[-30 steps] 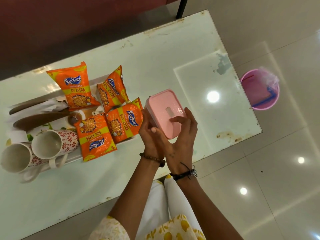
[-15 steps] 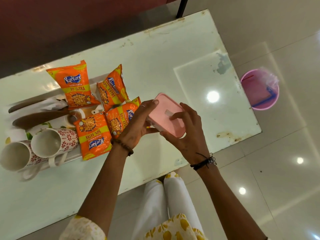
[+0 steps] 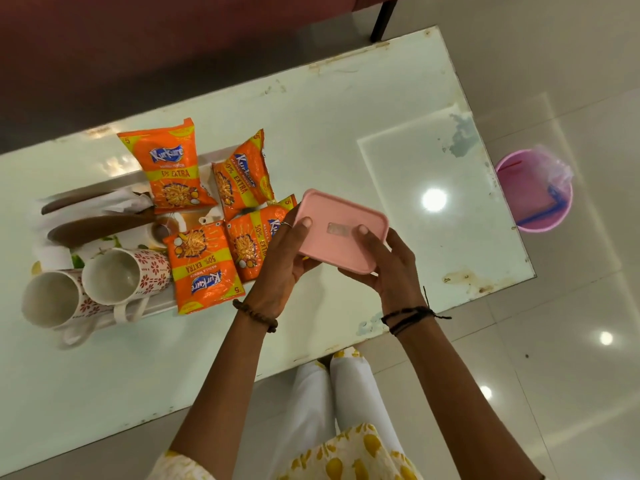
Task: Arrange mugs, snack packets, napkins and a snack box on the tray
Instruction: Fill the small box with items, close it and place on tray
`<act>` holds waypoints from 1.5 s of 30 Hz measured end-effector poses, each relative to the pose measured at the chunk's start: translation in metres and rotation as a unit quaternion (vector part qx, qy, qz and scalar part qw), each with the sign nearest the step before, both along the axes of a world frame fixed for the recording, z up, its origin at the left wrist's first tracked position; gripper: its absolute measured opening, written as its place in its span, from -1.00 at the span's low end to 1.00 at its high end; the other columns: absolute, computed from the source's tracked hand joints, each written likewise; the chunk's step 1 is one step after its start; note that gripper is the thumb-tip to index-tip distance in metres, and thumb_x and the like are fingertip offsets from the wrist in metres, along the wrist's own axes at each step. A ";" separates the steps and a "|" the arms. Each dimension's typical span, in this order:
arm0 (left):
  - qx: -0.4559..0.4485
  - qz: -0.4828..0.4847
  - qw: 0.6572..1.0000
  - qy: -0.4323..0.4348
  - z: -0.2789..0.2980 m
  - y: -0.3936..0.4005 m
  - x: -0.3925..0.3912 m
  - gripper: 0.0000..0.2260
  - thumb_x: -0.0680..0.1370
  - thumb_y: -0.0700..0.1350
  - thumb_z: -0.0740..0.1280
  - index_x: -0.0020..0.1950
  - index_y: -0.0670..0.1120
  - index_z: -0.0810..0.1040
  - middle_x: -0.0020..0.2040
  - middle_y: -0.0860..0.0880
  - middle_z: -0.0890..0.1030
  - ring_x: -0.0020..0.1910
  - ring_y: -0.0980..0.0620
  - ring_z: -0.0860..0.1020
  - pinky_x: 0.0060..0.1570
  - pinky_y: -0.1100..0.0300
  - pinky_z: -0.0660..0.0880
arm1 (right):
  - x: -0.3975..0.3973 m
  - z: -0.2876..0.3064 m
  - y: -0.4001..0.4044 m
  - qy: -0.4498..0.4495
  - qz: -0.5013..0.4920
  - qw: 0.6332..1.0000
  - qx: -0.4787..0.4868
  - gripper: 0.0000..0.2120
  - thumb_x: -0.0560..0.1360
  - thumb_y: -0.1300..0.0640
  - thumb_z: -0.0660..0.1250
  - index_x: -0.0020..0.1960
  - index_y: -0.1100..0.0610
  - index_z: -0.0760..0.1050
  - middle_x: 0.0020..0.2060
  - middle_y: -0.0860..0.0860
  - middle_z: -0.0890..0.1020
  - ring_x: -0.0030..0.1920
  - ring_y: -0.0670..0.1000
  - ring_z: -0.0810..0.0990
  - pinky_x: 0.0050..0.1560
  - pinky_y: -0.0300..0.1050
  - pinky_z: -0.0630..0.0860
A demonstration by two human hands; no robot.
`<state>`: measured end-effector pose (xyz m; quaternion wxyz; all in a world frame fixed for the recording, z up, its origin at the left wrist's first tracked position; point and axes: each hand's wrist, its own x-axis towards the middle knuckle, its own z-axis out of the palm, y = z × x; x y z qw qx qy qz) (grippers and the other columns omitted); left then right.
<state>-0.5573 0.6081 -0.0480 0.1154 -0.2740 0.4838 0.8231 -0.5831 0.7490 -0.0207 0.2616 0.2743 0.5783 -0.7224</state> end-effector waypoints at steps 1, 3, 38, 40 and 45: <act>-0.001 0.005 1.000 0.002 0.004 -0.002 0.002 -0.58 0.47 0.01 0.25 0.33 -0.02 0.38 0.16 -0.06 0.56 0.09 0.06 0.58 -0.07 0.18 0.60 | 0.001 0.002 -0.002 0.006 0.005 1.000 0.003 -0.85 0.46 0.13 0.35 0.03 0.05 0.51 -0.06 0.01 0.62 -0.04 0.00 0.62 -0.17 -0.04 0.67; 0.005 0.017 1.000 0.003 0.012 -0.006 0.006 -0.57 0.44 0.03 0.24 0.30 0.02 0.40 0.17 -0.04 0.56 0.12 0.05 0.56 -0.02 0.18 0.60 | 0.000 0.006 -0.007 0.004 0.023 1.000 -0.006 -0.85 0.46 0.12 0.35 0.03 0.03 0.52 -0.07 0.00 0.63 -0.03 0.00 0.62 -0.16 -0.04 0.67; -0.211 -0.024 0.957 -0.198 -0.002 -0.354 0.107 -0.83 0.56 0.00 0.22 -0.20 0.00 0.46 -0.26 0.00 0.54 -0.24 0.12 0.49 -0.25 0.42 0.41 | 0.011 -0.009 -0.362 -0.016 0.411 0.886 0.215 -0.73 0.50 -0.06 0.24 -0.30 0.07 0.40 -0.42 0.00 0.48 -0.57 -0.07 0.43 -0.69 -0.41 0.20; -0.186 -0.022 0.962 -0.198 -0.009 -0.359 0.109 -0.84 0.56 0.04 0.20 -0.15 0.01 0.47 -0.21 -0.01 0.57 -0.21 0.10 0.52 -0.12 0.31 0.39 | 0.010 -0.011 -0.367 -0.021 0.422 0.880 0.218 -0.72 0.52 -0.05 0.21 -0.30 0.06 0.39 -0.46 -0.01 0.52 -0.57 -0.09 0.46 -0.64 -0.35 0.25; -0.179 -0.021 0.962 -0.205 -0.016 -0.365 0.107 -0.79 0.55 0.10 0.19 -0.13 0.01 0.50 -0.21 -0.02 0.59 -0.24 0.06 0.54 -0.19 0.25 0.43 | 0.017 -0.018 -0.368 -0.065 0.403 0.893 0.189 -0.72 0.56 0.00 0.17 -0.29 0.08 0.36 -0.57 -0.03 0.54 -0.74 -0.17 0.43 -0.74 -0.47 0.23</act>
